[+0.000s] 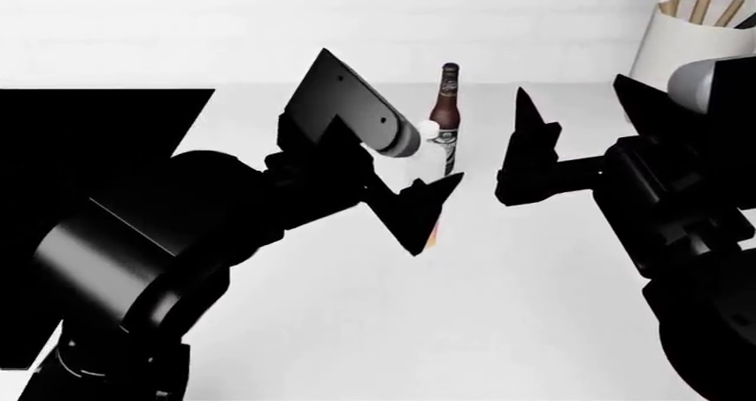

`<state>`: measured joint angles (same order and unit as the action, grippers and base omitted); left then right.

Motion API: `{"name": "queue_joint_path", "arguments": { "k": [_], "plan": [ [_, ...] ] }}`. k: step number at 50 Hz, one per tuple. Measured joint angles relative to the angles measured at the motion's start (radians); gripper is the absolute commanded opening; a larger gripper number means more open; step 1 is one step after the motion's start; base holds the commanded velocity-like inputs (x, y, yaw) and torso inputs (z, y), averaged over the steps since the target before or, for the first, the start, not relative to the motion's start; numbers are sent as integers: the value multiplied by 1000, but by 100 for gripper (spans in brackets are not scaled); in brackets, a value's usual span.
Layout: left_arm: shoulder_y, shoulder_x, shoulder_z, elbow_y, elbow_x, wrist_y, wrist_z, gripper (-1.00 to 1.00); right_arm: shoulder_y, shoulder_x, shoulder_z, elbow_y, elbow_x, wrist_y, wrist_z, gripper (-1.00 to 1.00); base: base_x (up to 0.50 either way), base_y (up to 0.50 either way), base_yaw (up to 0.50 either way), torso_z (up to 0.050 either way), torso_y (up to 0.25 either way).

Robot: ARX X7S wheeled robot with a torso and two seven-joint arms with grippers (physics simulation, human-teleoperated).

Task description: Move the drinks to the dining counter.

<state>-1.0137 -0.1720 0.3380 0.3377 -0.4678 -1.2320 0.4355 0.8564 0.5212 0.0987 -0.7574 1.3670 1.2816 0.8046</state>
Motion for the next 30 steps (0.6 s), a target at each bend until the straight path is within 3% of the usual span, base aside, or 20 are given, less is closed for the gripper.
{"name": "queue_joint_path", "arguments": {
  "k": [19,20,30],
  "plan": [
    [-3,7,56,-154,27,104,21,100,-11,11,-2,-7,-5,-22,-5,100,0,0,0,-21,0],
    [-4,7,58,-161,28,110,22,-100,-12,12,-3,-7,-6,-23,-6,100,0,0,0,-21,0],
    [-2,6,38,-197,35,163,16,-100,-18,15,-12,-4,-21,-36,-16,100,-6,-1,0,-22,0]
  ]
}}
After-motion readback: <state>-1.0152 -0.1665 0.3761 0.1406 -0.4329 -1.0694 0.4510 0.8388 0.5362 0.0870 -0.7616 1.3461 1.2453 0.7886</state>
